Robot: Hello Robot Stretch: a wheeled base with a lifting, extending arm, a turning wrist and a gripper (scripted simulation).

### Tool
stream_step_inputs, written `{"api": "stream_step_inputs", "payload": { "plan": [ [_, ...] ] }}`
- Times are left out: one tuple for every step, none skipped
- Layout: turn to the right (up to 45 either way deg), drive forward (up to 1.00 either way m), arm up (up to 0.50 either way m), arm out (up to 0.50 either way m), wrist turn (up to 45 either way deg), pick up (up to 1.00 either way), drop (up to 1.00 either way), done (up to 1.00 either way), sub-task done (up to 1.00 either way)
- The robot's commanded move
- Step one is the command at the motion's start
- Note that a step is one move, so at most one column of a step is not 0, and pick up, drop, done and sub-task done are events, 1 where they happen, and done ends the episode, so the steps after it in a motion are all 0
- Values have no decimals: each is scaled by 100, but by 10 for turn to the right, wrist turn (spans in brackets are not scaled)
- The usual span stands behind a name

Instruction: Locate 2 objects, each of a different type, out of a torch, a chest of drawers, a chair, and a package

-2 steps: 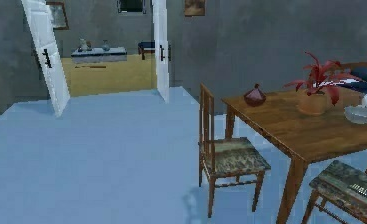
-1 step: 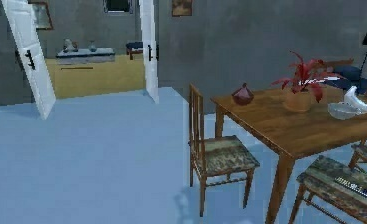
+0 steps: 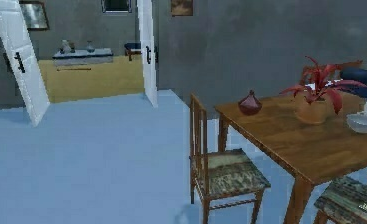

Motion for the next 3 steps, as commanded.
{"api": "stream_step_inputs", "payload": {
  "plan": [
    [-450,0,0,0,0,0,0,0,0],
    [-150,0,0,0,0,0,0,0,0],
    [0,30,0,0,0,0,0,0,0]
  ]
}}
